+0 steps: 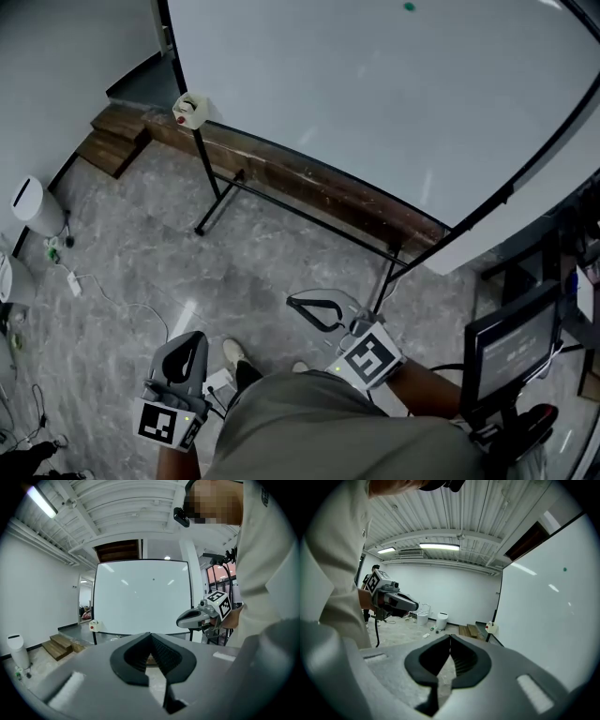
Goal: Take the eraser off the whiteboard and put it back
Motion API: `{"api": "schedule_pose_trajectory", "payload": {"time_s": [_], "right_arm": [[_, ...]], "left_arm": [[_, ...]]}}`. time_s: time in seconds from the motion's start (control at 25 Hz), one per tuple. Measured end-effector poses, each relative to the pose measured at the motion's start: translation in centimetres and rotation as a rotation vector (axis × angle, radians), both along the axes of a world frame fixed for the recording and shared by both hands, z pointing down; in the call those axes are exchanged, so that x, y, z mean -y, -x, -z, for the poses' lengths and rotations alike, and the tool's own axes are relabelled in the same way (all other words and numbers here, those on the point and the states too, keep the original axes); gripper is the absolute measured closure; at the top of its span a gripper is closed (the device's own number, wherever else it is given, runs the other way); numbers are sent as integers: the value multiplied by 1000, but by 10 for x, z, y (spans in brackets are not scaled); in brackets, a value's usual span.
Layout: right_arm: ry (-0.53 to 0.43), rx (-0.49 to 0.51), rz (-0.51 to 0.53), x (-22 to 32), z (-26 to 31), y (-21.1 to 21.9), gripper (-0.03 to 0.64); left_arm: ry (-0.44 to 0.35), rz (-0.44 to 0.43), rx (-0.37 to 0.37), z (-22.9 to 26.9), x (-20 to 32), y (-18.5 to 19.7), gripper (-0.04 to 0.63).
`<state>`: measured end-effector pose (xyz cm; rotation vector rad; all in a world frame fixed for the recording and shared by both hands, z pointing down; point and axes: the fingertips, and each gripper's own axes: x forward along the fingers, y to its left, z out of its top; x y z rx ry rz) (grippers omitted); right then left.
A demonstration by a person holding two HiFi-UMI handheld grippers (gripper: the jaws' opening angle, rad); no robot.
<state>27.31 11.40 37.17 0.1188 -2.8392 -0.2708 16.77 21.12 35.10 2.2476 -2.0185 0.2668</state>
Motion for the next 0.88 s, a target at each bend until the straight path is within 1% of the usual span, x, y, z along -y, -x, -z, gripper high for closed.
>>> {"api": "schedule_pose_trajectory", "payload": {"time_s": [0.2, 0.36, 0.48, 0.64, 0.76, 0.88], "right_arm": [[-3, 8, -3, -3, -2, -24, 614], [1, 11, -21, -4, -4, -42, 614], [-3, 5, -36, -2, -5, -48, 614], [-22, -16, -60, 5, -8, -54, 614], [-20, -20, -67, 5, -8, -63, 614], [-16, -33, -73, 4, -5, -73, 614]], "left_arm": [[20, -31, -2, -6, 2, -31, 591], [24, -58, 4, -9, 8, -47, 591], [31, -84, -6, -13, 13, -53, 591], [3, -91, -6, -11, 26, -54, 591], [13, -96, 13, -13, 28, -61, 591], [29, -96, 1, -14, 27, -70, 591]]}}
